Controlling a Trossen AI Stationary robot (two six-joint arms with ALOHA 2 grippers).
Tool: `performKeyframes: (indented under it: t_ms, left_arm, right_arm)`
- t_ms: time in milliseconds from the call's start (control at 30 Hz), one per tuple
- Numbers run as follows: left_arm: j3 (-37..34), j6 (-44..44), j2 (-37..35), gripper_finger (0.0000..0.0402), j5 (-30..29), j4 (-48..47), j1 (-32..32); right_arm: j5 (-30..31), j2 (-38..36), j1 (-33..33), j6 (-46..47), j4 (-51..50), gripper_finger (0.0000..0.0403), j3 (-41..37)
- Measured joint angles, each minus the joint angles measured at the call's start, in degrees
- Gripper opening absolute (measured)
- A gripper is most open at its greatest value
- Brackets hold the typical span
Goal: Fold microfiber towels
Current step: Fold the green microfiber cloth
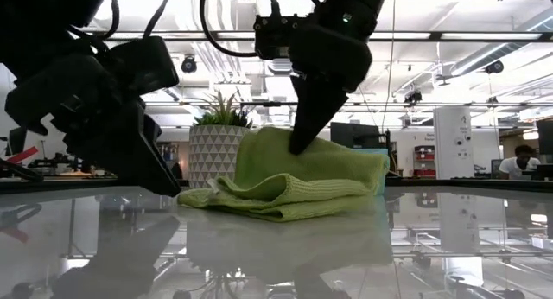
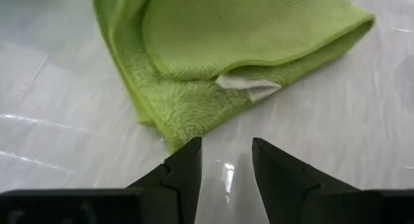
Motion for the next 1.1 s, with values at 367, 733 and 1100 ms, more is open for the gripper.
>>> performKeyframes:
  t_ms: [367, 733, 1100]
  left_arm:
    - [0.00, 1.31, 1.26, 0.0121, 0.02, 0.50, 0.00]
    - [0.00, 2.77, 0.65, 0.0121, 0.02, 0.52, -0.02]
    - [-0.17, 2.16, 2.14, 0.0121, -0.14, 0.72, -0.07]
  right_arm:
    - [0.02, 0.00, -0.40, 0.35, -1.24, 0.0009, 2.59]
    - [1.52, 1.59, -0.54, 4.86, -1.57, 0.0009, 4.48]
    - [1.27, 13.73, -0.25, 9.85, -12.78, 0.0009, 21.94]
